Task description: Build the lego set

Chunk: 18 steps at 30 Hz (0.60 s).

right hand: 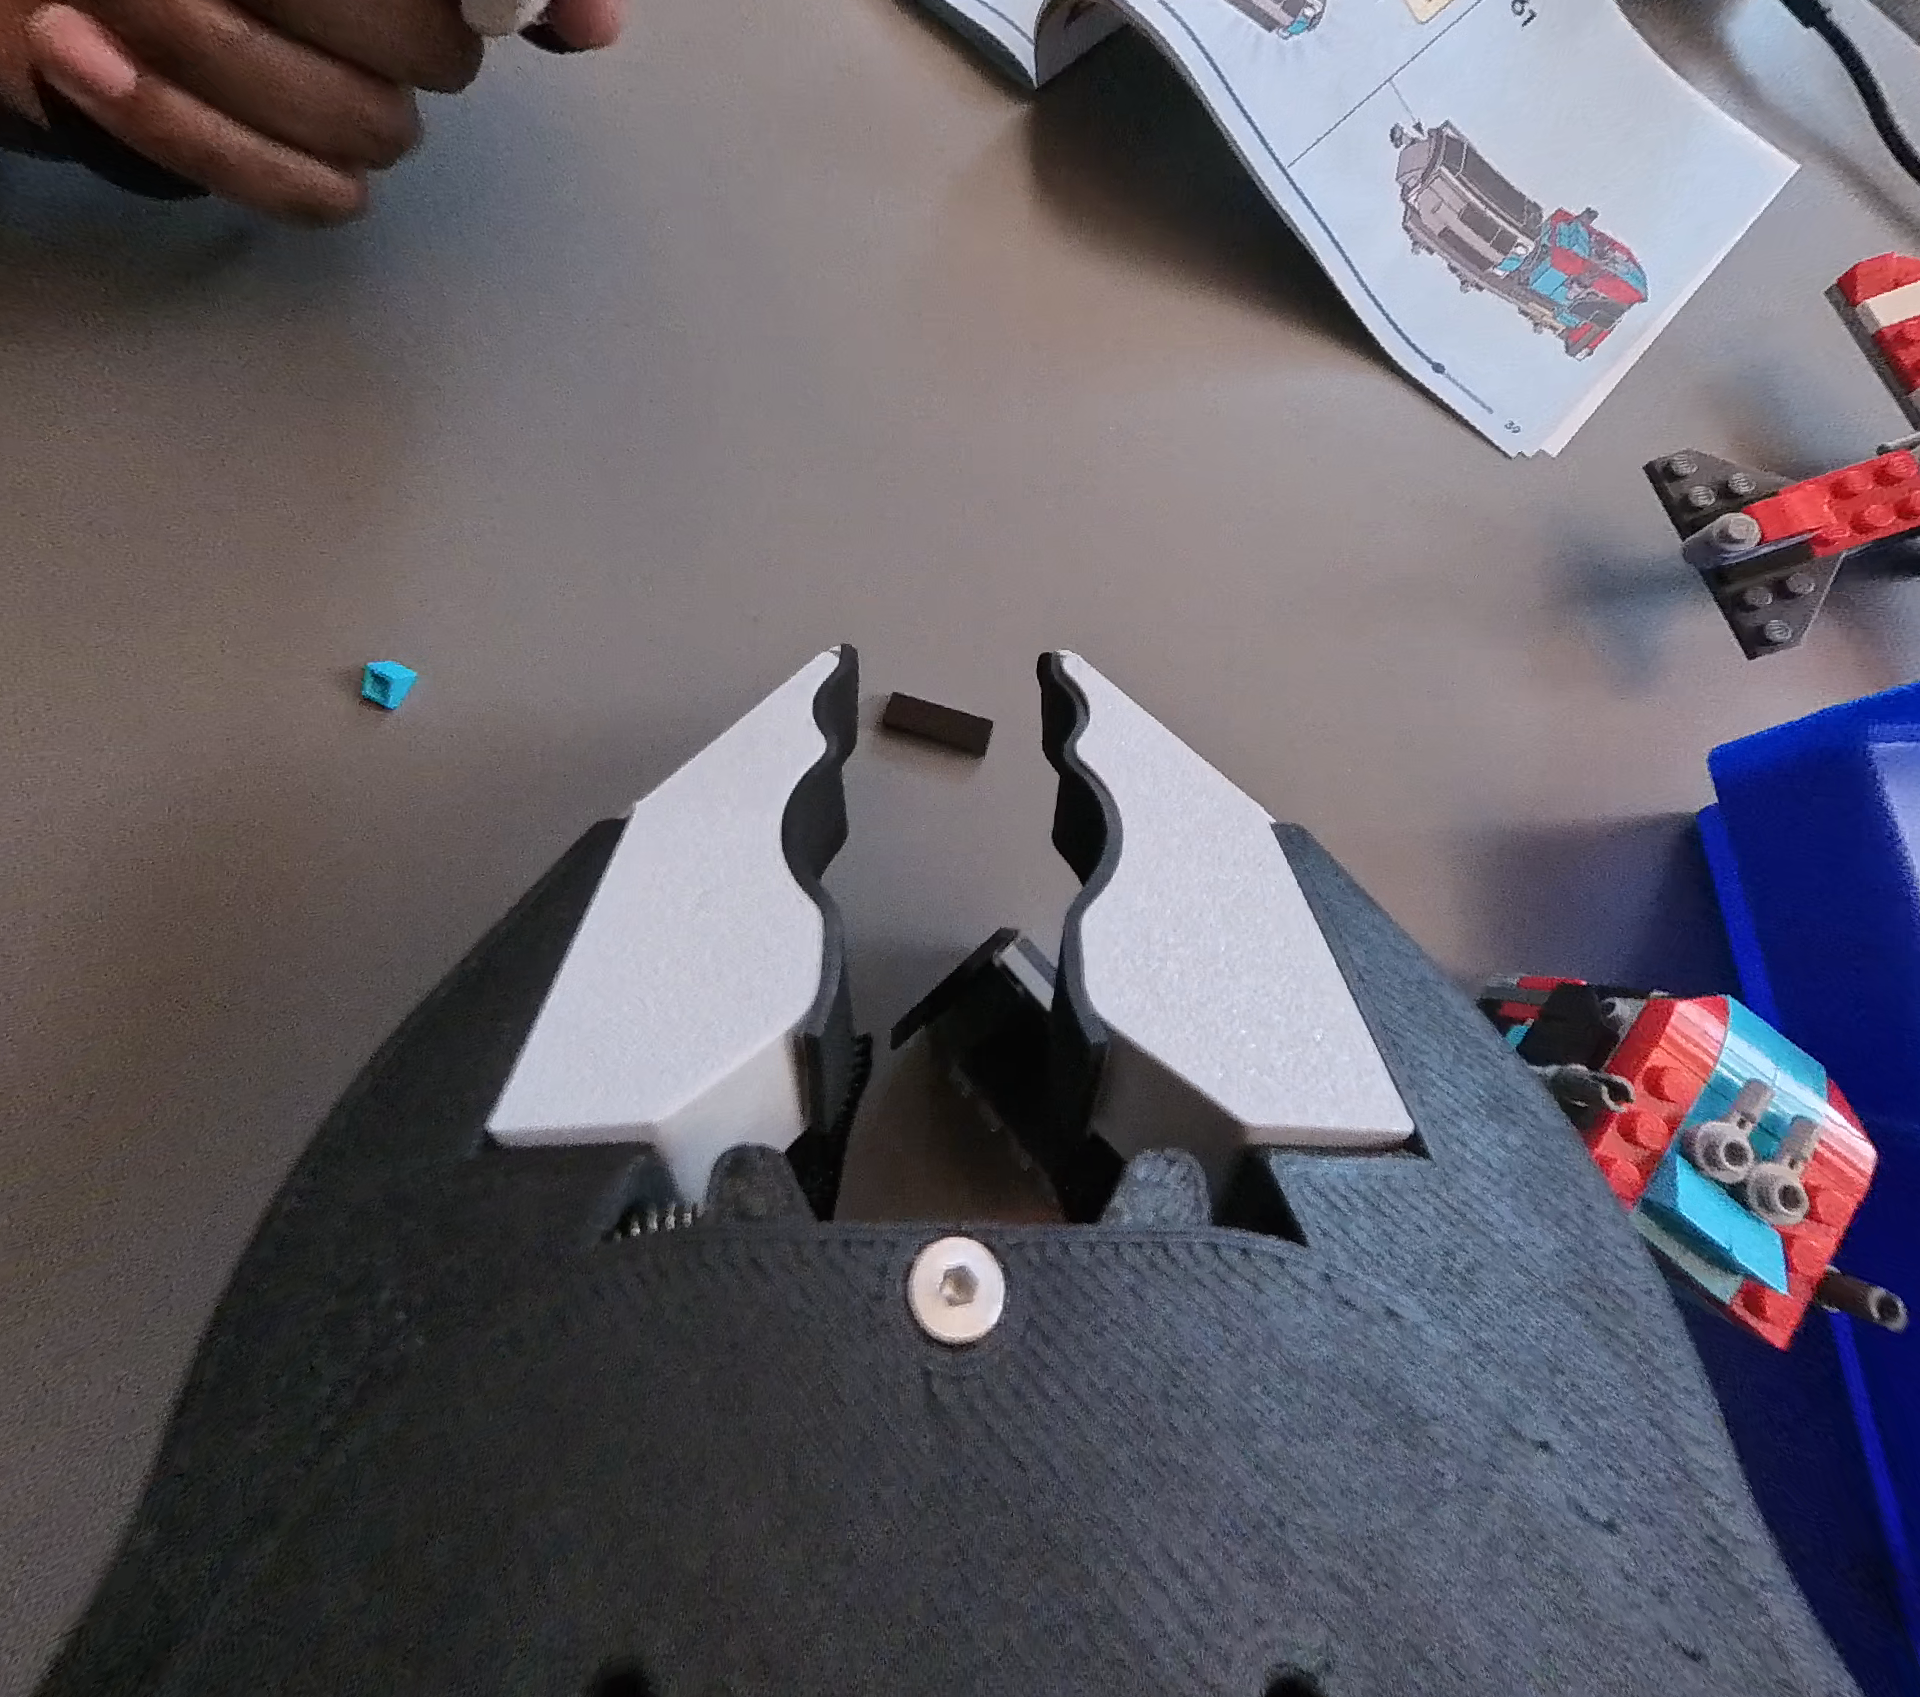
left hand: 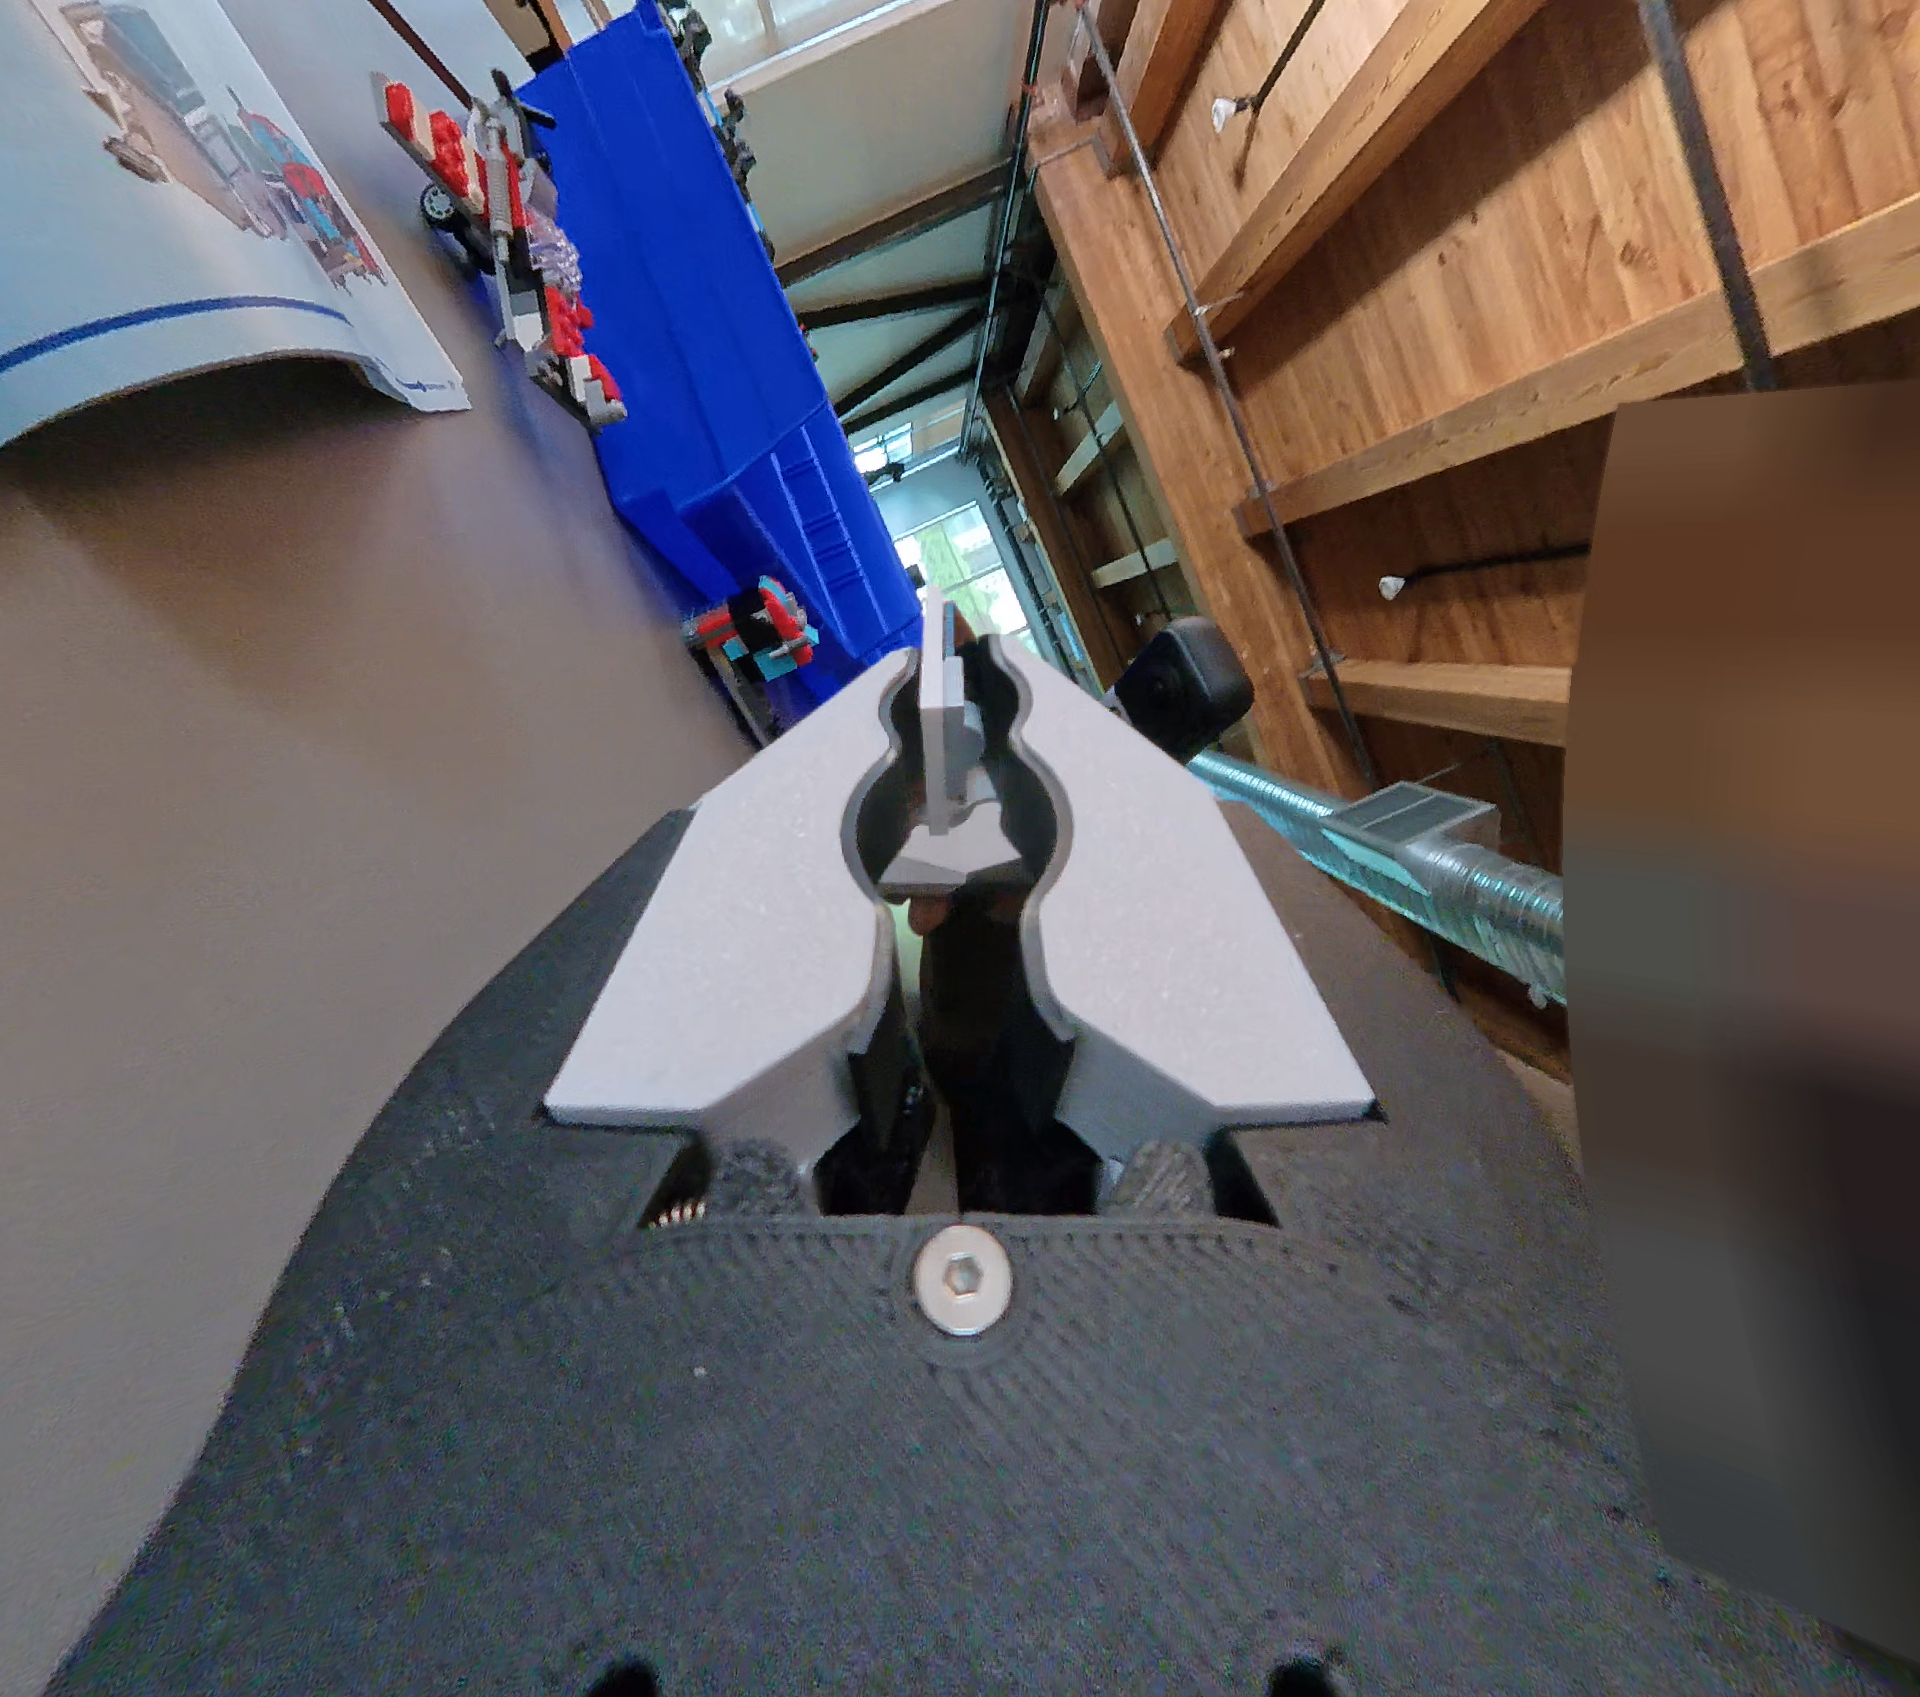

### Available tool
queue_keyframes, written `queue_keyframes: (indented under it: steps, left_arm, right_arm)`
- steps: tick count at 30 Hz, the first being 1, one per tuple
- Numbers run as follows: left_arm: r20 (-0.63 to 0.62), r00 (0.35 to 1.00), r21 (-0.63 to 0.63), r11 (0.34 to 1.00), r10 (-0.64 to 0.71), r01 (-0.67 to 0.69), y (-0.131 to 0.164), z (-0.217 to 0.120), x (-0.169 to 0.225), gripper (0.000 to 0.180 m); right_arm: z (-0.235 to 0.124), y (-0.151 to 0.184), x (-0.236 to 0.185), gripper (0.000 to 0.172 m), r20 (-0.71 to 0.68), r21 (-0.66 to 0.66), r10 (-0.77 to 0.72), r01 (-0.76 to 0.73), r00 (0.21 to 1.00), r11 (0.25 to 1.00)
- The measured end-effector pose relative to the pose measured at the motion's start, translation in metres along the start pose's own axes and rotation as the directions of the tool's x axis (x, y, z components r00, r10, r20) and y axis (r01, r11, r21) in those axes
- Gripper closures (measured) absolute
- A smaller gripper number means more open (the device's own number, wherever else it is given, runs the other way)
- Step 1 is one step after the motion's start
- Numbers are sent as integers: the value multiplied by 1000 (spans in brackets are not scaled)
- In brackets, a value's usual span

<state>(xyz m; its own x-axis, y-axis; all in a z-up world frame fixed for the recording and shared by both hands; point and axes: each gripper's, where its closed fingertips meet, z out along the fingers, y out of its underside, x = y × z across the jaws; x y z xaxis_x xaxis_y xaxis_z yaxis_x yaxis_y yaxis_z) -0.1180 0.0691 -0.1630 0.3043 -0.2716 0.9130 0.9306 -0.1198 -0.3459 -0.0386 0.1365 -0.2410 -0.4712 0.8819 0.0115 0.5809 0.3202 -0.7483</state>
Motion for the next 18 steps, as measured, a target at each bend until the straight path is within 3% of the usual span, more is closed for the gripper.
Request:
queue_keyframes:
  steps: [8, 18]
  left_arm:
    - [12, 999, 36, 998, -51, 51, 0, 0, -9, 169]
    - [-12, 994, 65, 992, -107, 108, -1, 0, -8, 169]
  right_arm:
    - [-4, -9, 5, 135, -20, 53, -1, 2, 1000, 999]
    - [6, 0, -2, 134, -23, -8, -28, 28, 999, 1000]
